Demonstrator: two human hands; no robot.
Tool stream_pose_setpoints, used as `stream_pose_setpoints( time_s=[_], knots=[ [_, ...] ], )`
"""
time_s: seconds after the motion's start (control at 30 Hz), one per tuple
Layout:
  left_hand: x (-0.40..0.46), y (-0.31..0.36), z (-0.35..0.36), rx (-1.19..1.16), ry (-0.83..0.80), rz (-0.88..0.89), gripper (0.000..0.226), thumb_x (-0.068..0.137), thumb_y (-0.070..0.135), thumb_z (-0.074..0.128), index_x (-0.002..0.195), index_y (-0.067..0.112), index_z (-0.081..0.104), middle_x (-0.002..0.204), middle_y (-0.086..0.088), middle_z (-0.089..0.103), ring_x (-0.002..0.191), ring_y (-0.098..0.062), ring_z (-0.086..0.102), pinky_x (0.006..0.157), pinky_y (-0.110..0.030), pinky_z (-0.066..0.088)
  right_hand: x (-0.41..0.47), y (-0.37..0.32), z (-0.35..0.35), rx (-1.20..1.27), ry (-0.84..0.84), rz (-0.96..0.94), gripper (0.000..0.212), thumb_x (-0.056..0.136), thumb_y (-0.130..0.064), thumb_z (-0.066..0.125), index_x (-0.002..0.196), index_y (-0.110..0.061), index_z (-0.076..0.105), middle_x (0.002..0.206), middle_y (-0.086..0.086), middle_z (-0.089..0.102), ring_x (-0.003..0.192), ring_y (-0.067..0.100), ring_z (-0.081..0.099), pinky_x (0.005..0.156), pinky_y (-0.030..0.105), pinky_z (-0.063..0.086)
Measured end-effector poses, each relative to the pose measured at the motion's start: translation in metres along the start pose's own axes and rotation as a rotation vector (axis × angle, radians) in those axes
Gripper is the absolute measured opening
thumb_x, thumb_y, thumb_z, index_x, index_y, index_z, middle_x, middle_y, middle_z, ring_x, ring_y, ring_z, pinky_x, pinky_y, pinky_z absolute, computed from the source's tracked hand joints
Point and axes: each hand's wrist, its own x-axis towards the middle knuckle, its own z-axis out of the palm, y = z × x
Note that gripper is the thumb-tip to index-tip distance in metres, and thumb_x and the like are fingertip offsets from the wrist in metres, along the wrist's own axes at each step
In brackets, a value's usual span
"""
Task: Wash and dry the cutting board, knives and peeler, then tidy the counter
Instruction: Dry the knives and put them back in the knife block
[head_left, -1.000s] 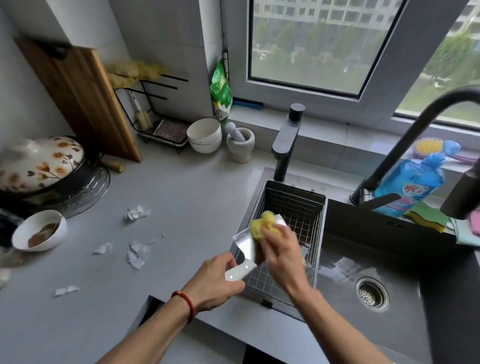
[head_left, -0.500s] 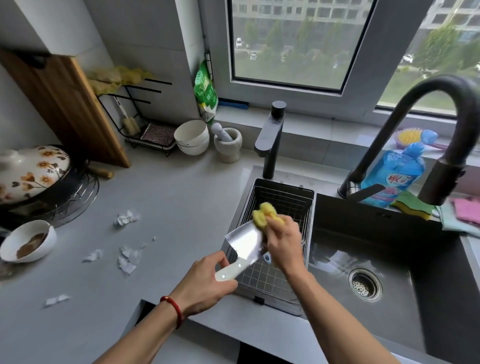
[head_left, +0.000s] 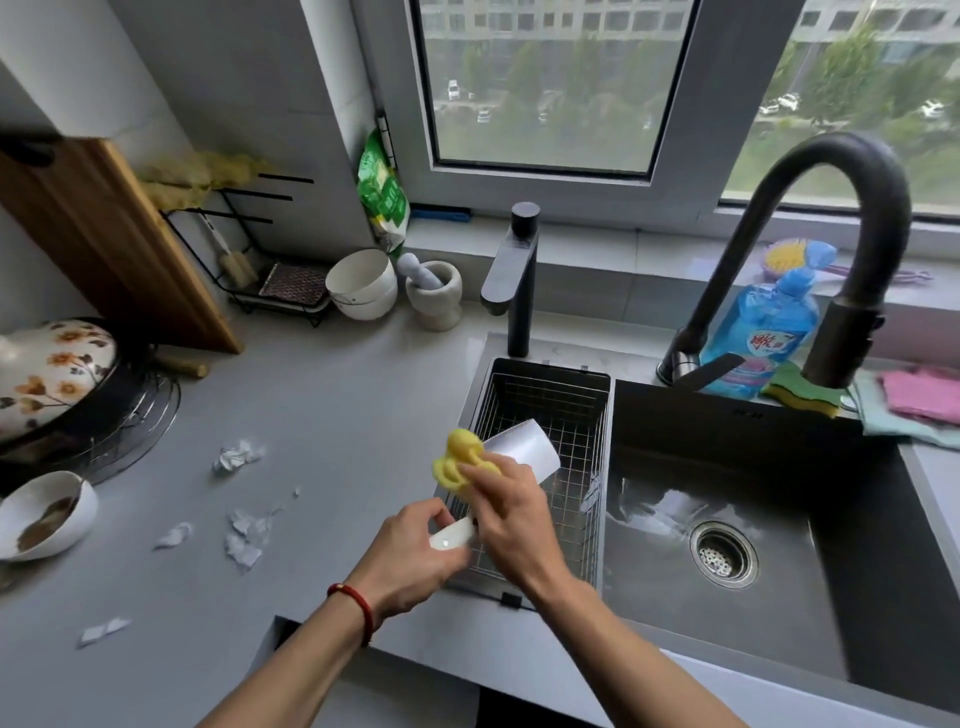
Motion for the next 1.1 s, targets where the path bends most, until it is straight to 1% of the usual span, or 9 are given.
stream_pose_setpoints(
  time_s=[0.1, 0.2, 0.37, 0.47, 0.6, 0.73, 0.8, 0.97, 1.1],
  knots=[
    [-0.002, -0.001, 0.002, 0.039, -0.029, 0.015, 0.026, 0.076, 0.042, 0.076, 0.085, 0.025, 0.059, 0.071, 0.005, 0.062, 0.047, -0.006, 0.05, 0.044, -0.019, 0.039, -0.008, 0.011, -0.011, 0.001, -0.092, -0.076, 0.023, 0.092, -0.012, 0.068, 0.111, -0.02, 0.079, 0.125, -0.008, 0.066, 0.113, 0.01, 0.057, 0.099, 0.015, 0.043],
    [-0.008, 0.0, 0.007, -0.013, -0.026, -0.014, 0.028, 0.072, 0.039, 0.076, 0.087, 0.02, 0.061, 0.069, 0.003, 0.059, 0.04, -0.005, 0.044, 0.041, -0.022, 0.037, 0.018, 0.044, -0.039, -0.121, 0.029, 0.026, 0.02, 0.094, -0.004, 0.066, 0.105, -0.013, 0.08, 0.113, 0.001, 0.067, 0.093, -0.001, 0.05, 0.092, 0.004, 0.038],
    [-0.01, 0.002, 0.005, -0.1, -0.047, -0.047, 0.029, 0.078, 0.039, 0.078, 0.094, 0.019, 0.063, 0.069, -0.001, 0.064, 0.041, -0.005, 0.049, 0.042, -0.022, 0.04, 0.051, 0.075, -0.071, -0.115, 0.18, 0.401, 0.027, 0.1, -0.015, 0.06, 0.125, -0.016, 0.072, 0.131, 0.011, 0.063, 0.108, 0.019, 0.058, 0.101, 0.045, 0.053],
    [-0.004, 0.007, 0.003, -0.035, -0.002, 0.007, 0.027, 0.079, 0.038, 0.079, 0.092, 0.02, 0.065, 0.075, -0.001, 0.067, 0.045, -0.001, 0.056, 0.043, -0.017, 0.041, 0.041, 0.046, -0.066, -0.03, 0.278, 0.253, 0.028, 0.1, -0.017, 0.06, 0.125, -0.024, 0.072, 0.128, -0.001, 0.063, 0.112, 0.017, 0.058, 0.1, 0.044, 0.052],
    [0.003, 0.014, 0.004, 0.014, 0.046, 0.032, 0.025, 0.075, 0.04, 0.079, 0.085, 0.022, 0.065, 0.077, -0.003, 0.069, 0.055, -0.008, 0.058, 0.046, -0.02, 0.044, -0.002, 0.005, -0.028, 0.05, 0.051, -0.095, 0.027, 0.094, -0.013, 0.065, 0.115, -0.026, 0.076, 0.122, -0.018, 0.066, 0.114, -0.009, 0.056, 0.095, 0.012, 0.046],
    [-0.001, 0.009, -0.002, 0.037, 0.037, 0.054, 0.028, 0.071, 0.043, 0.079, 0.085, 0.022, 0.067, 0.078, -0.004, 0.069, 0.06, -0.012, 0.062, 0.049, -0.019, 0.046, -0.005, 0.03, -0.037, -0.016, 0.023, -0.193, 0.031, 0.09, -0.003, 0.067, 0.113, -0.021, 0.079, 0.128, -0.01, 0.064, 0.119, -0.006, 0.053, 0.099, 0.01, 0.042],
    [-0.004, 0.006, -0.001, 0.074, 0.029, 0.075, 0.029, 0.071, 0.044, 0.079, 0.086, 0.021, 0.067, 0.08, -0.005, 0.068, 0.064, -0.013, 0.064, 0.05, -0.019, 0.048, 0.018, 0.048, -0.056, -0.05, 0.101, -0.09, 0.03, 0.091, 0.002, 0.065, 0.111, -0.016, 0.079, 0.119, -0.008, 0.066, 0.113, -0.015, 0.053, 0.093, 0.004, 0.043],
    [-0.005, -0.004, 0.0, 0.003, 0.021, 0.008, 0.021, 0.079, 0.036, 0.081, 0.087, 0.019, 0.07, 0.075, -0.003, 0.069, 0.051, -0.004, 0.059, 0.046, -0.016, 0.042, 0.063, 0.087, -0.087, -0.104, 0.127, 0.55, 0.027, 0.097, -0.023, 0.066, 0.123, -0.022, 0.073, 0.13, 0.012, 0.067, 0.109, 0.024, 0.062, 0.103, 0.045, 0.052],
    [0.001, -0.009, -0.003, -0.322, -0.025, -0.091, 0.031, 0.094, 0.036, 0.069, 0.09, 0.006, 0.073, 0.073, -0.011, 0.068, 0.049, -0.012, 0.052, 0.044, -0.026, 0.041, 0.062, 0.079, -0.098, 0.159, 0.375, 0.65, 0.037, 0.093, -0.031, 0.064, 0.129, -0.027, 0.07, 0.128, 0.009, 0.068, 0.112, 0.025, 0.063, 0.103, 0.045, 0.052]
  ],
)
